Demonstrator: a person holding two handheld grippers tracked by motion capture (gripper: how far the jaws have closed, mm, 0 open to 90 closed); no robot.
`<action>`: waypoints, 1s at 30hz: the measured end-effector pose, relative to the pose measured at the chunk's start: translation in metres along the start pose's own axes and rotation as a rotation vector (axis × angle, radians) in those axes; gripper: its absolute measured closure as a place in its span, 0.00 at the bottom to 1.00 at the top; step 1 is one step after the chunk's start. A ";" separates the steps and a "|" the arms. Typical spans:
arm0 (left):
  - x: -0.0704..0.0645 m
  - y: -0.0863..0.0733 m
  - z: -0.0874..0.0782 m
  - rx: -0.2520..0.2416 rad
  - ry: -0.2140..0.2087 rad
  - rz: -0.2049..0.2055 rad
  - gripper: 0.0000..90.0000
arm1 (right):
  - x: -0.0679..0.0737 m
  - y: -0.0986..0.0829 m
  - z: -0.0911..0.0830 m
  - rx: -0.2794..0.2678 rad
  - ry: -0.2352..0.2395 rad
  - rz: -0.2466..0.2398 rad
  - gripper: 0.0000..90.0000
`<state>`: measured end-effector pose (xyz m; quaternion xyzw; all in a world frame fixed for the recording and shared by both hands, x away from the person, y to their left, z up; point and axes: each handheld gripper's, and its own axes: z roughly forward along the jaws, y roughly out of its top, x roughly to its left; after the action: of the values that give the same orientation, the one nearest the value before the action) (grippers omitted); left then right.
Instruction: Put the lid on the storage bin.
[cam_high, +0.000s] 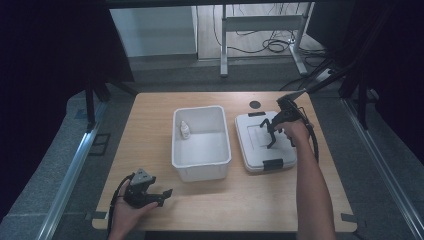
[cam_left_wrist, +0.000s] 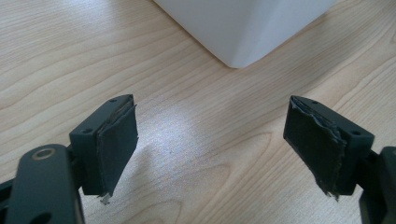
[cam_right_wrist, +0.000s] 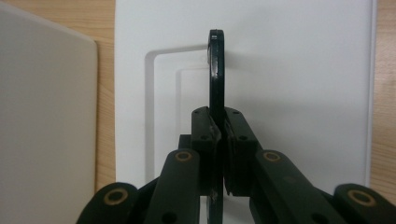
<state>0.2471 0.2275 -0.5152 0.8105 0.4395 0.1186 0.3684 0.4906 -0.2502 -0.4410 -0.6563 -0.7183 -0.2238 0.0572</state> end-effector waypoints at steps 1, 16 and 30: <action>0.000 0.000 0.000 -0.001 0.000 0.000 0.20 | 0.001 0.000 -0.004 -0.002 0.005 0.001 0.95; -0.002 0.001 0.000 0.000 -0.004 0.003 0.20 | 0.009 -0.008 -0.063 -0.072 0.031 0.010 0.95; -0.002 0.001 -0.001 -0.009 -0.004 -0.001 0.20 | 0.022 -0.016 -0.096 -0.105 0.074 0.005 0.95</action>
<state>0.2457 0.2262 -0.5138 0.8090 0.4386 0.1188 0.3730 0.4519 -0.2687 -0.3514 -0.6513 -0.7014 -0.2852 0.0497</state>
